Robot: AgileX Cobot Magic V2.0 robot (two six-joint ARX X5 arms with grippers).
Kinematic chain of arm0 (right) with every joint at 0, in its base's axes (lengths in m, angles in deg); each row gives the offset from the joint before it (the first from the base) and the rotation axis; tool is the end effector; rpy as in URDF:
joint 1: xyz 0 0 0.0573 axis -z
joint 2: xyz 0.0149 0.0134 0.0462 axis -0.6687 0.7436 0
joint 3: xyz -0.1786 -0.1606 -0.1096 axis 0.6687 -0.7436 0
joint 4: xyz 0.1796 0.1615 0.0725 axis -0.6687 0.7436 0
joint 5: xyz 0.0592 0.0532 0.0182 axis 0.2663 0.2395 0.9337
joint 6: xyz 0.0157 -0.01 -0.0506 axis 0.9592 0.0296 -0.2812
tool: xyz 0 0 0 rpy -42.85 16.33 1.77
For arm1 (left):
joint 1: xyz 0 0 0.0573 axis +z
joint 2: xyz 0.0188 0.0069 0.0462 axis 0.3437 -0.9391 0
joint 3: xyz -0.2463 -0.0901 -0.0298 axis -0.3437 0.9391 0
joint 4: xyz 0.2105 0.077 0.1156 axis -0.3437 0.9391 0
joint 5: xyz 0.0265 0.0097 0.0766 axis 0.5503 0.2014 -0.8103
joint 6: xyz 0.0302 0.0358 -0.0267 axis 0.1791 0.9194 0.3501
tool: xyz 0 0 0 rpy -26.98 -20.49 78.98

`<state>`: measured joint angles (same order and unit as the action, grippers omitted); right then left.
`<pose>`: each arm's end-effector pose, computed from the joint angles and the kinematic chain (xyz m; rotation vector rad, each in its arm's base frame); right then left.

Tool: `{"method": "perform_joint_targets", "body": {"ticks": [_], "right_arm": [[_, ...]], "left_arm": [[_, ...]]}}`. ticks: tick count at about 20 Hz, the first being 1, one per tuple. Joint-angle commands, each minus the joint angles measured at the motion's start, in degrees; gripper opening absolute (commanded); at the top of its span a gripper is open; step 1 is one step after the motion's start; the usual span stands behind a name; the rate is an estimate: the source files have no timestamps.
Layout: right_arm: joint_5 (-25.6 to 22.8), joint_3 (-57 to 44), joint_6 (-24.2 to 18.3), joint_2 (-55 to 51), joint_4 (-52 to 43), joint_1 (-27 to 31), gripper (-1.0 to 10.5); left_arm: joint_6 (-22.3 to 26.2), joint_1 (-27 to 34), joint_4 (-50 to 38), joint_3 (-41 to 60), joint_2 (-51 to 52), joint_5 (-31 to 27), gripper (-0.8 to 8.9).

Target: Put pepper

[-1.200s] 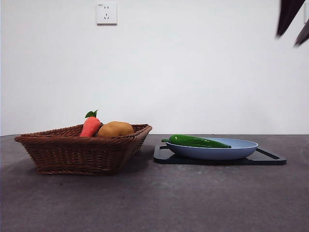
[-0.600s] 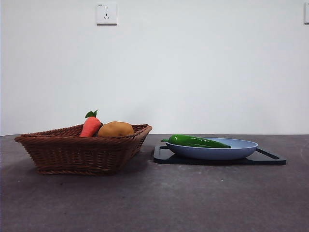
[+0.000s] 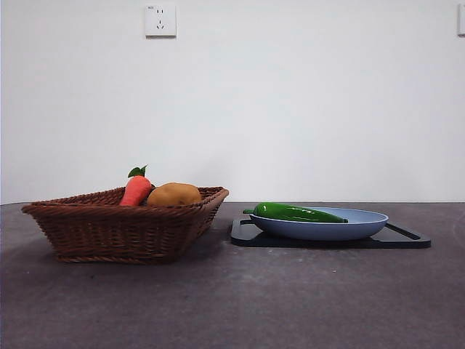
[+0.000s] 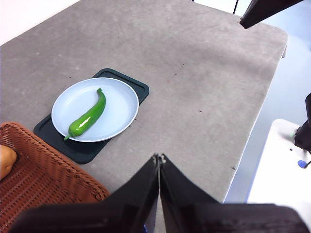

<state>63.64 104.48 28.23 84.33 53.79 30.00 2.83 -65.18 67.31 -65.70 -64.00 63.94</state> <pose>0.1378 0.0419 0.4063 0.0936 0.9559 0.6112 0.1251 -0.1330 0.4007 0.2535 0.4663 -0.9769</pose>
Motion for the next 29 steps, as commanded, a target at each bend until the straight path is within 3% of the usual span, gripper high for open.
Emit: {"method": "perform_joint_targets", "body": {"ticks": [1,4,6,11,15,17,21,29], "right_arm": [[-0.02,1.09,0.33,0.55,0.76,-0.09,0.1],[-0.02,1.09,0.33,0.55,0.76,-0.09,0.1],[0.00,1.09,0.33,0.55,0.76,-0.09,0.1],[0.00,1.09,0.33,0.55,0.76,-0.09,0.1],[0.00,1.09,0.33,0.55,0.76,-0.09,0.1],[0.00,1.09,0.33,0.55,0.76,-0.09,0.1],[0.00,1.09,0.33,0.55,0.76,-0.09,0.1],[-0.02,1.09,0.33,0.55,0.76,-0.09,0.1]], "left_arm": [[0.68,-0.57,0.24,-0.92,-0.50,-0.35,0.08],[2.14,2.32,-2.62,-0.90,0.50,-9.14,0.08],[4.87,7.39,-8.09,-0.70,2.84,-9.53,0.08],[4.76,25.66,-12.00,-0.31,12.61,-9.62,0.08],[4.74,36.79,-23.10,9.29,23.78,-11.37,0.08],[4.66,39.54,-31.06,18.47,29.92,-13.94,0.08],[4.09,42.49,-41.03,36.28,40.85,-13.62,0.08],[-1.31,45.16,-42.36,60.72,55.15,-13.55,0.08]]}}
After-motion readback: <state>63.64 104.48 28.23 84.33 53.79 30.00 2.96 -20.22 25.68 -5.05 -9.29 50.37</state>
